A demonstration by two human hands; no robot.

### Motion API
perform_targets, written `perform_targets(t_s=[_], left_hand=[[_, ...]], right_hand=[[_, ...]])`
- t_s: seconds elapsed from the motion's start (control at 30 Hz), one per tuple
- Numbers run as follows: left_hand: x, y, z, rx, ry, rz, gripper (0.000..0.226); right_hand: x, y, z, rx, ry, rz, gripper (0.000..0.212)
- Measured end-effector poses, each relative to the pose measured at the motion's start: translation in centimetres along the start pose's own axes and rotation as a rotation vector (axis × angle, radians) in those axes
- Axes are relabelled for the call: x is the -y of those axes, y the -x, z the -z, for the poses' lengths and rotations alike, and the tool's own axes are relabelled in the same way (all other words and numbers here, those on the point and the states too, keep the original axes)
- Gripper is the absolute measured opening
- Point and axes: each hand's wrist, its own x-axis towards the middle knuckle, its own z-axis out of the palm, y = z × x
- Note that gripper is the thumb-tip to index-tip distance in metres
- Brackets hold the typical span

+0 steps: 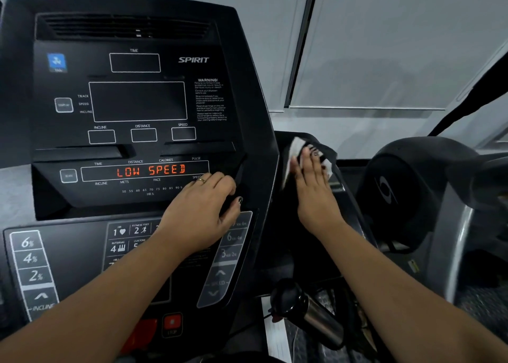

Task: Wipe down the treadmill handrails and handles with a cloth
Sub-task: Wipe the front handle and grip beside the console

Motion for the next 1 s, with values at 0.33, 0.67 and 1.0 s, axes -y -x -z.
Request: perform_targets(t_s=[0.33,0.67,1.0], left_hand=[[-0.1,-0.1,-0.3,-0.008,-0.027,0.005,0.025],[0.0,-0.4,-0.1,0.03,-0.027,-0.01,0.028],[0.0,-0.2,-0.3,0.011,-0.026,-0.005,0.024]], right_hand=[[-0.6,4.1,-1.3,-0.006,-0.062,-0.315,0.07],[2.8,-1.2,0.8,-0.068,-0.11,-0.153,0.09],[4.7,1.4,1.0,0.158,-0.418,-0.007,0.093]])
